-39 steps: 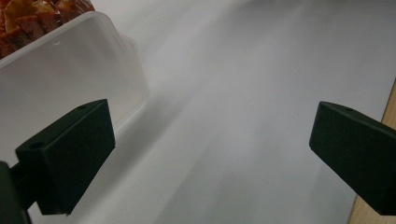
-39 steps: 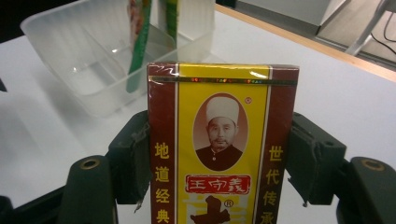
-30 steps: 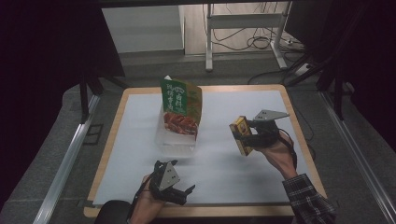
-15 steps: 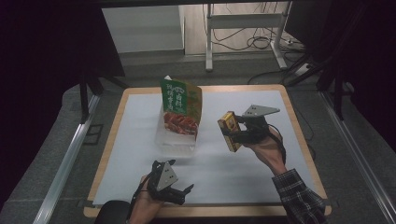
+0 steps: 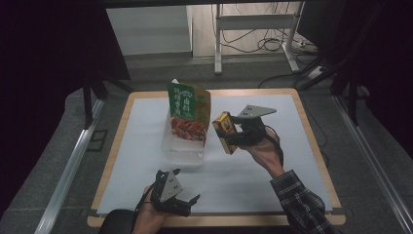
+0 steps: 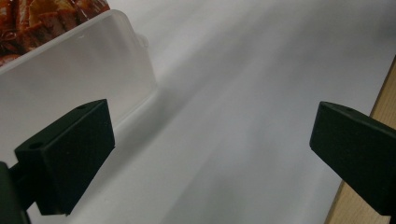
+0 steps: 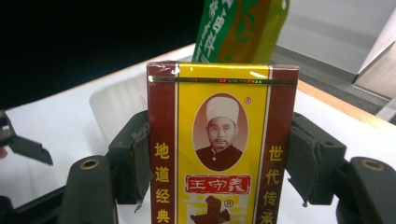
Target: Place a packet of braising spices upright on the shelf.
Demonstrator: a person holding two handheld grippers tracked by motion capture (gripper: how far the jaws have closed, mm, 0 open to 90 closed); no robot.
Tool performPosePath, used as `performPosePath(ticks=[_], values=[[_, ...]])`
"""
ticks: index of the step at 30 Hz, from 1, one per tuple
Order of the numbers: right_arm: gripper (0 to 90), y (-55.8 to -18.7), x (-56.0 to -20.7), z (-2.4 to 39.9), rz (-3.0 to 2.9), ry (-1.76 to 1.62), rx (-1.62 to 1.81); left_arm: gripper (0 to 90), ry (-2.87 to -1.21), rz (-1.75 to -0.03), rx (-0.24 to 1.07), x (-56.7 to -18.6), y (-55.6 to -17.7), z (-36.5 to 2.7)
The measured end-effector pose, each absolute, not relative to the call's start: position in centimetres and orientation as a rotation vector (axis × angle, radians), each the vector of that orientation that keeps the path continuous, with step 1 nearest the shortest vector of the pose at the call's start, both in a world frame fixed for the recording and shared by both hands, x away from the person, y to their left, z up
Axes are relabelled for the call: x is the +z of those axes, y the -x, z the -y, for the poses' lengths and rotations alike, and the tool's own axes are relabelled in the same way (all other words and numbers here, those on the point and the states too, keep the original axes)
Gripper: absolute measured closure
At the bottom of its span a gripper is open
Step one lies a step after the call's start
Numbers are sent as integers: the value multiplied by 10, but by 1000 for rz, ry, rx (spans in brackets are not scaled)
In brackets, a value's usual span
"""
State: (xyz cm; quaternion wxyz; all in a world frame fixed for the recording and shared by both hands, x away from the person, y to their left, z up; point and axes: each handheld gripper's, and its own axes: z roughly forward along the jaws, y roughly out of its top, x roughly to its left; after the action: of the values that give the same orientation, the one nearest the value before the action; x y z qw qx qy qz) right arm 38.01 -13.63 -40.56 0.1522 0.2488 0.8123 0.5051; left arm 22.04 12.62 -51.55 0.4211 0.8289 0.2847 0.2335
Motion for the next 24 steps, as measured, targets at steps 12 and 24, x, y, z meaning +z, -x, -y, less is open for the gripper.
performPosePath(ticks=[12,24], values=[[320,-387,-405,106,-2322,-682,1526,0,-2062,-748,570,-515,-219,-135],[320,-388,-415,77,-2292,-638,1595,0,-2043,-753,568,-515,-219,-137]])
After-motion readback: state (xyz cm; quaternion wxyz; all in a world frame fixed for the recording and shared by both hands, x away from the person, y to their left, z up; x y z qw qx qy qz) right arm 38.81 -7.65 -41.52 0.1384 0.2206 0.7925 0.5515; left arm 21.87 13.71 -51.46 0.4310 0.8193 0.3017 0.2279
